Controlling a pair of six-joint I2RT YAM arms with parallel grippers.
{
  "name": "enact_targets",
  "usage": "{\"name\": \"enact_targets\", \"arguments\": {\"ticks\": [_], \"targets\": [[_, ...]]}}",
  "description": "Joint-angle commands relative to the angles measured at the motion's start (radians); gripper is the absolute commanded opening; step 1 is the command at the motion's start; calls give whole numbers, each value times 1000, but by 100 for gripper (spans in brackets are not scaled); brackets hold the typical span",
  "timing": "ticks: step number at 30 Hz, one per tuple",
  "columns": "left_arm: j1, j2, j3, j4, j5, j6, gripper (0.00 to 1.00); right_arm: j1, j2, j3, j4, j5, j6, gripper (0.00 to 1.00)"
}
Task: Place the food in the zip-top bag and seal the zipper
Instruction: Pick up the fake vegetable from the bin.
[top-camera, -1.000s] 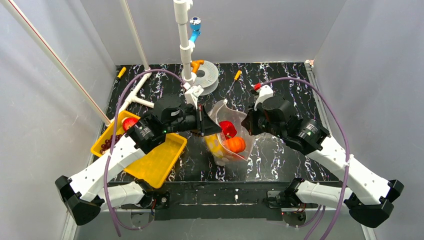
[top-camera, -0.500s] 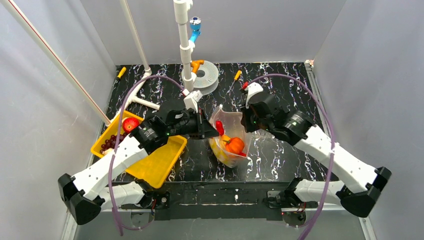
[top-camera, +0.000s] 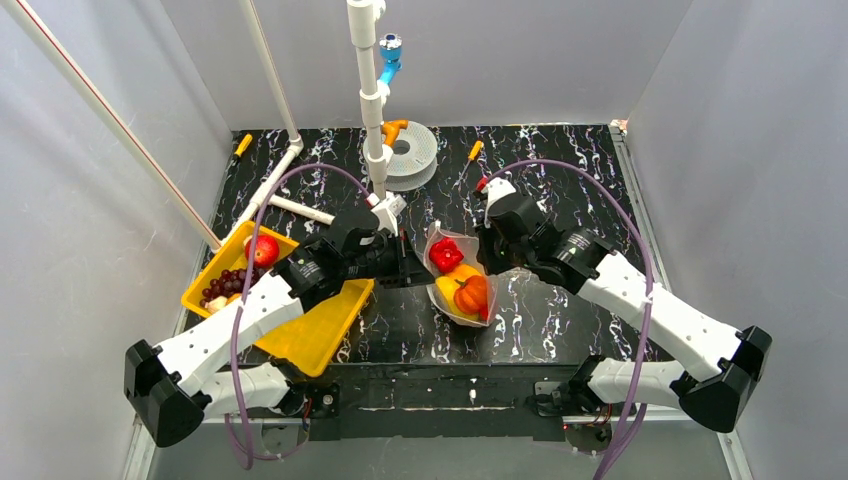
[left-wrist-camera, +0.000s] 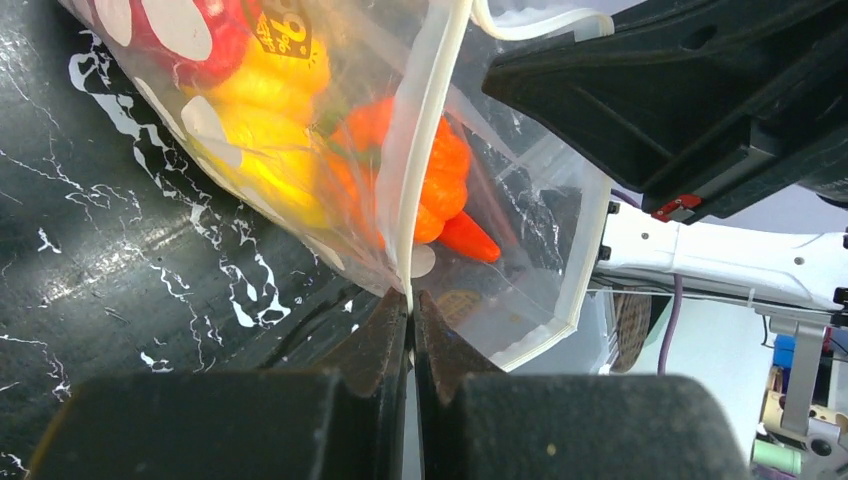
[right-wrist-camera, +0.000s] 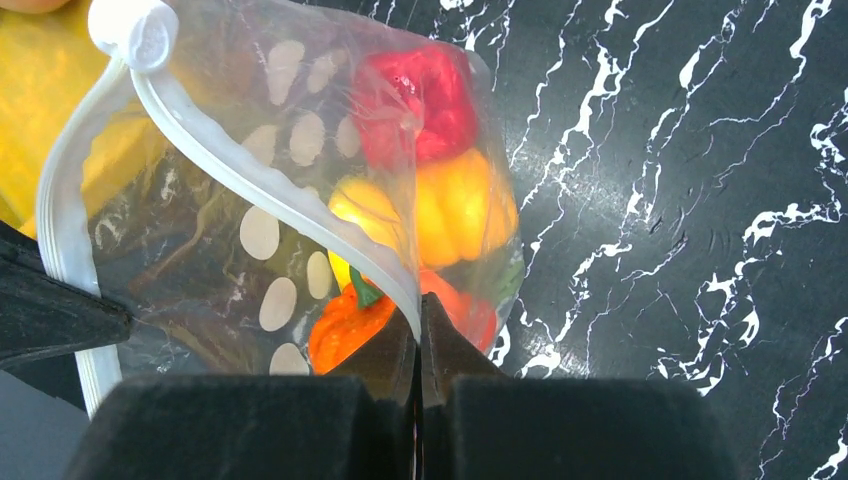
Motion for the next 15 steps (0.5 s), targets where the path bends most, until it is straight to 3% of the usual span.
{"name": "enact_targets", "arguments": {"ticks": [1,3,5,7,10,15], "targets": [[2,-63,47,6,-22,49,1,-1,-45,20,53,13,-5,1],[8,-68,88,-64,-40,95,22,-1,-52,23,45,41,-11,1],[13,-74,135,-155,-76,152,50,-2,-60,18,37,70,-16,1],[18,-111,175,-266,-138,212,67,-9,-69,10,31,87,-20,1],[32,-186,227,-423,-270,288,78,-22,-82,-4,29,92,-28,1],[98,-254,274,-693,-643,368,92,-33,-86,-4,22,81,-31,1]]}}
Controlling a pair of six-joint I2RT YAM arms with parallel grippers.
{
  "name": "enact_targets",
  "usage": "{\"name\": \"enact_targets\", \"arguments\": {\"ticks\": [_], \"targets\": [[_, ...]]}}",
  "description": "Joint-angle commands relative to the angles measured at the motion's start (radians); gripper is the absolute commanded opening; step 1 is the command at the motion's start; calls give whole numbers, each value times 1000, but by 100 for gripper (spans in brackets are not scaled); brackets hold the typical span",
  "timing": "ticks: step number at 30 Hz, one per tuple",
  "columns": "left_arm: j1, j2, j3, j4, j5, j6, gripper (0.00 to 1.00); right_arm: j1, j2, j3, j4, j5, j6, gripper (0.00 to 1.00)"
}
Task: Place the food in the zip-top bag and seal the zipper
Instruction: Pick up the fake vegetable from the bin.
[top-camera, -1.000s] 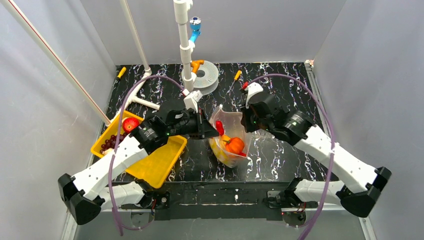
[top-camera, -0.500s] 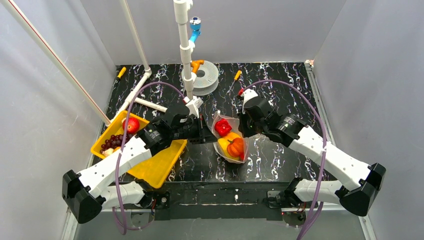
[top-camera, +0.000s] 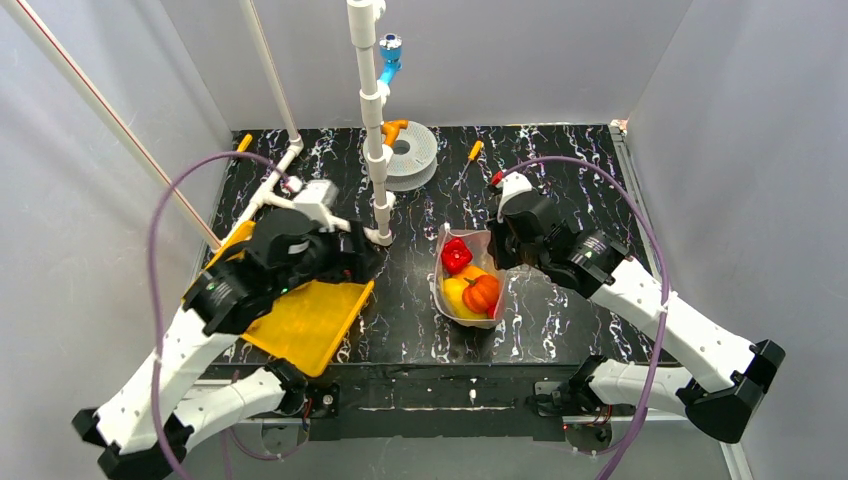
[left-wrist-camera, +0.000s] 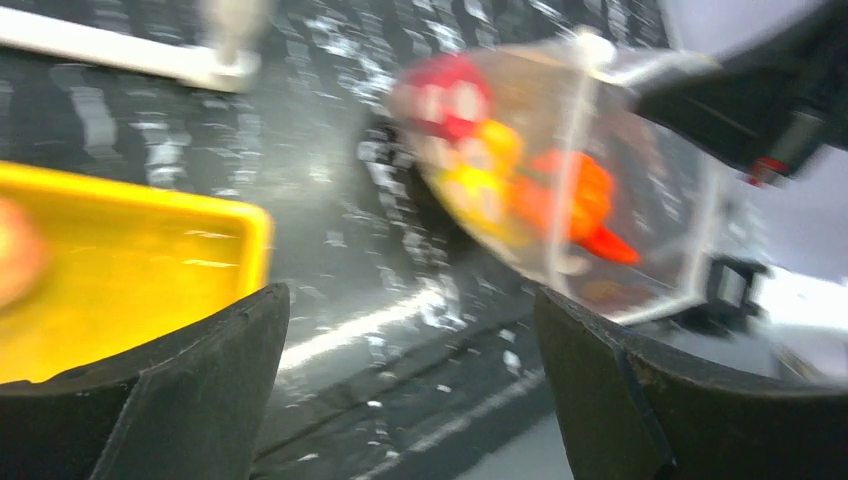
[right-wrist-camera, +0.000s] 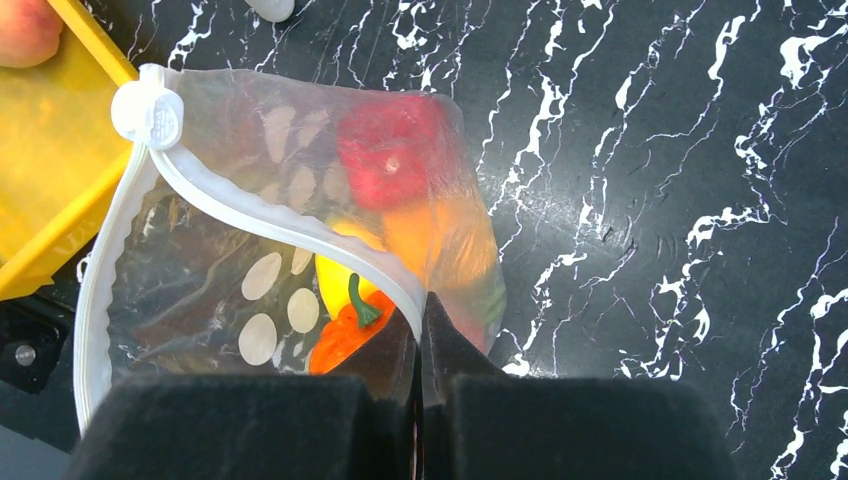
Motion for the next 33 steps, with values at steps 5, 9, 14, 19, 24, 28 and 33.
{"name": "enact_targets", "arguments": {"ticks": [5,9,14,19,24,28,33], "targets": [[382,-50,-124,-262,-327,243,96,-11,-25,22,18,-16,-6,1],[566,2,-210,-236,-383,209,98,-11,-38,34,-5,-16,3,1],[656,39,-260,-194,-517,61,98,-11,-63,23,-11,-2,15,1],[664,27,-336,-31,-737,46,98,-11,-37,47,-29,-18,15,1],[707,45,-455,172,-812,208,98,-11,-6,77,-34,-45,5,1],[772,110,-503,206,-789,204,98,-11,4,92,-20,-73,-10,1],[879,211,-494,219,-751,179,98,-11,19,123,-28,-117,-31,1]]}}
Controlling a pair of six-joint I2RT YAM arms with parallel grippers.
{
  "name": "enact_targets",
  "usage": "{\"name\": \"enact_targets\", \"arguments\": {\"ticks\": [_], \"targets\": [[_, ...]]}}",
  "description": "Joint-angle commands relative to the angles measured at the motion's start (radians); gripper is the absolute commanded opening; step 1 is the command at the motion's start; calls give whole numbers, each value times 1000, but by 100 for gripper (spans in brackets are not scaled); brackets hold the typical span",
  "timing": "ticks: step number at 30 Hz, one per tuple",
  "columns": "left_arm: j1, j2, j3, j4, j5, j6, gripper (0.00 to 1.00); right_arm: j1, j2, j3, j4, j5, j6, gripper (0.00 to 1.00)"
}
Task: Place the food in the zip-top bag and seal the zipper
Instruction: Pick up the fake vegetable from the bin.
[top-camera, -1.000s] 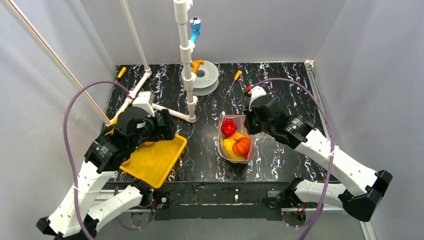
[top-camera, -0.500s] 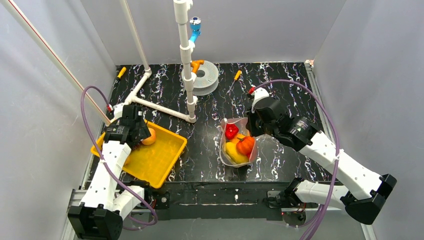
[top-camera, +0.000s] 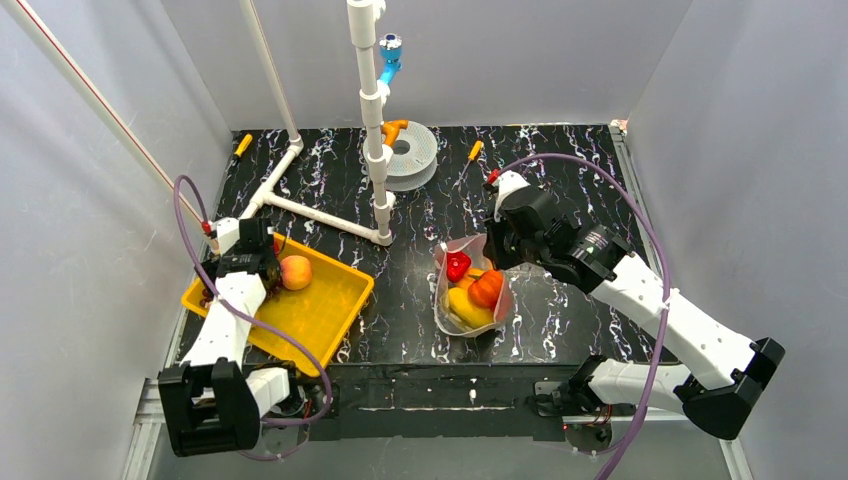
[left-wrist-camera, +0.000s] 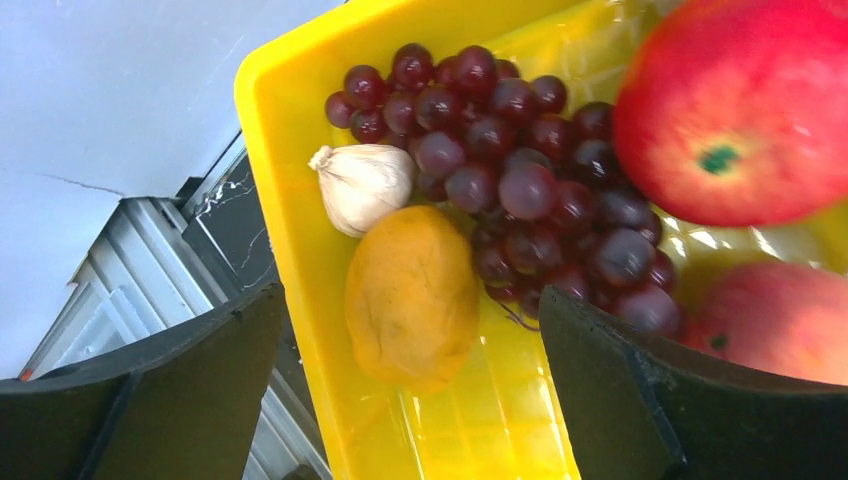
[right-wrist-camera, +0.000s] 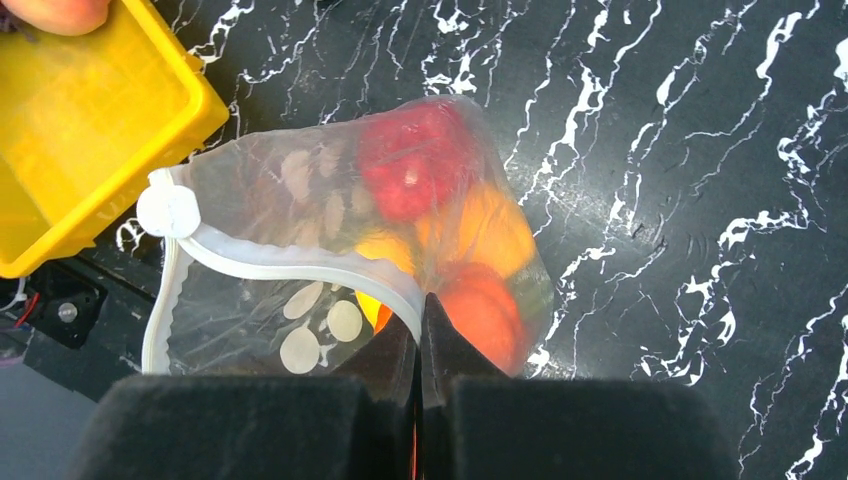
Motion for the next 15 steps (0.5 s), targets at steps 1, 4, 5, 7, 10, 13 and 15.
{"name": "enact_targets", "arguments": {"ticks": [1,4,5,7,10,13,15], "targets": [[71,64,2,42,-14,-21,98,-5,1,77,23,-50,-30,1],[98,84,-8,59,44,-34,95,-5,0,92,21,-54,-42,1],[104,92,-7,61,51,-42,93,-5,-2,95,21,-53,-45,1],[118,105,-2,43,60,-73,83,-5,-5,102,19,-50,-49,1],[126,123,-1,34,92,-102,76,-5,-24,92,24,-41,-44,1],[138,158,5,11,110,-147,77,-5,-38,73,31,-38,-30,1],[159,186,25,-28,135,-192,79,-5,-39,67,33,-40,-24,1]]}}
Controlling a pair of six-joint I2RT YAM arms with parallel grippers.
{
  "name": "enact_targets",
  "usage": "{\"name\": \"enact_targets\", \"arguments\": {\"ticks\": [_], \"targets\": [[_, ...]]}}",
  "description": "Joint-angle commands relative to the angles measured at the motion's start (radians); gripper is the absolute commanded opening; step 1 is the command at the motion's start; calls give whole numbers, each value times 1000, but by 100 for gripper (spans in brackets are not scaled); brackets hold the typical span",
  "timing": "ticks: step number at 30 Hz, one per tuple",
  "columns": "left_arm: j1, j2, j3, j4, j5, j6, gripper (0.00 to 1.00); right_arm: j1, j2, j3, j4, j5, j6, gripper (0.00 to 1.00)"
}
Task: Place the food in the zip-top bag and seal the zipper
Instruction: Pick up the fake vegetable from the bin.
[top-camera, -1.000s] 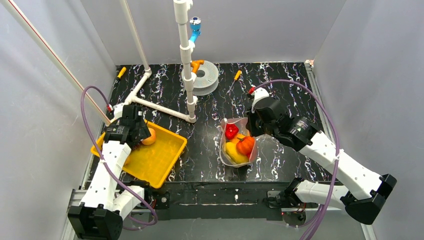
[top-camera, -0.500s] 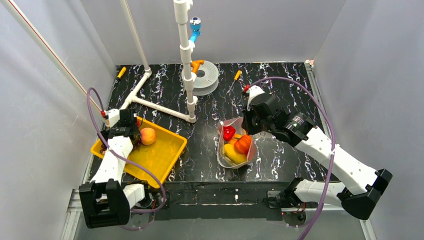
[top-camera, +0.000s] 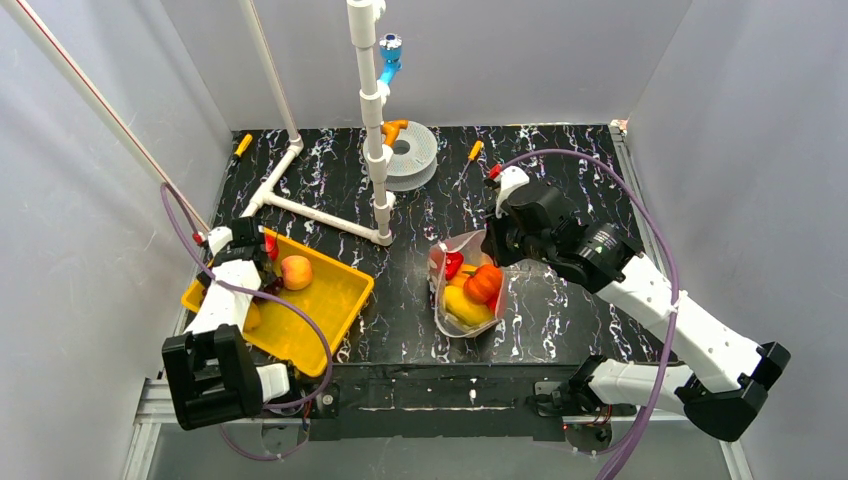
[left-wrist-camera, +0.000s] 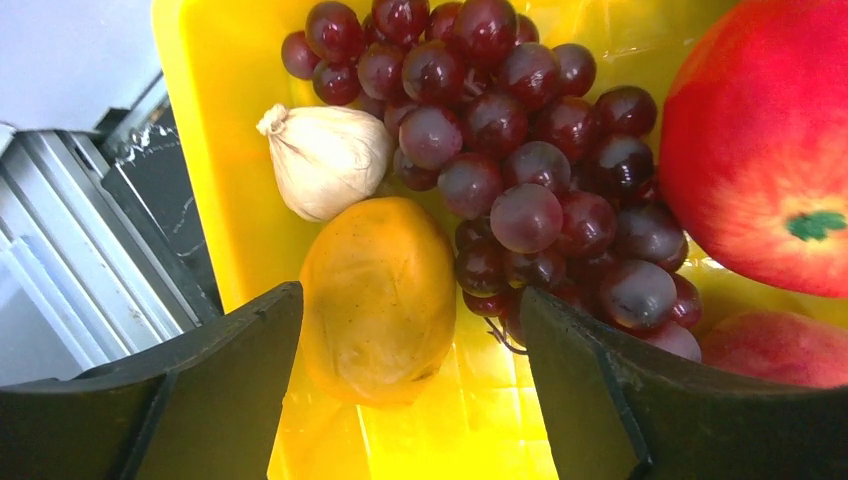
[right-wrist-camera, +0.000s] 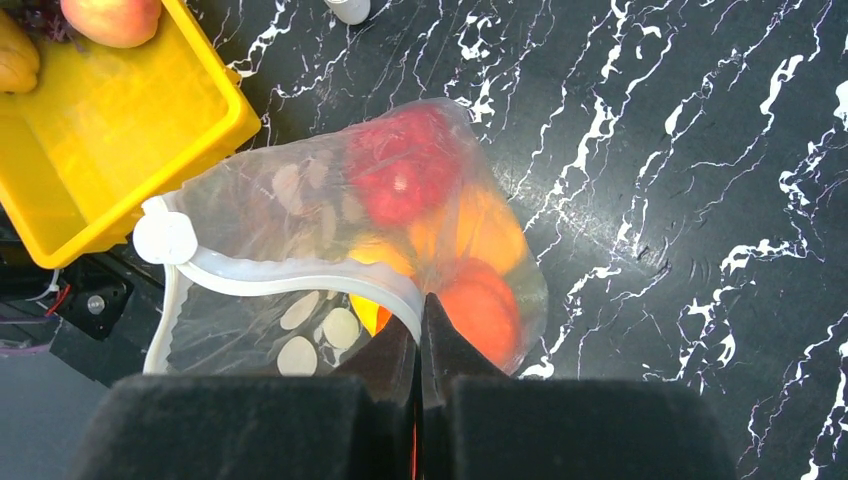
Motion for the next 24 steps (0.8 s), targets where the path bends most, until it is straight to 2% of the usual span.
{"name": "enact_targets", "arguments": {"ticks": [1,5,7,13,16,21,24], "targets": [[44,55,34,-92,37,-125,80,-5,-37,18,34,1,7,1],[54,38,27,-131,53,-187,82,-5,-19,38,25,11,-8,1],[55,54,15,-181,43,-272,84,-5,14,65,18,-10,-11,1],[60,122,35,-176,128,-289,81,-5,12,51,21,0,8,1],[60,62,47,-204,114,-292,60,-5,24,64,17,4,3,1],[60,-69,36,-219,199,-276,49,-5,37,75,19,7,-13,1],[59,-170,6,-202,321,-279,34,-5,49,89,12,7,-21,1]]}}
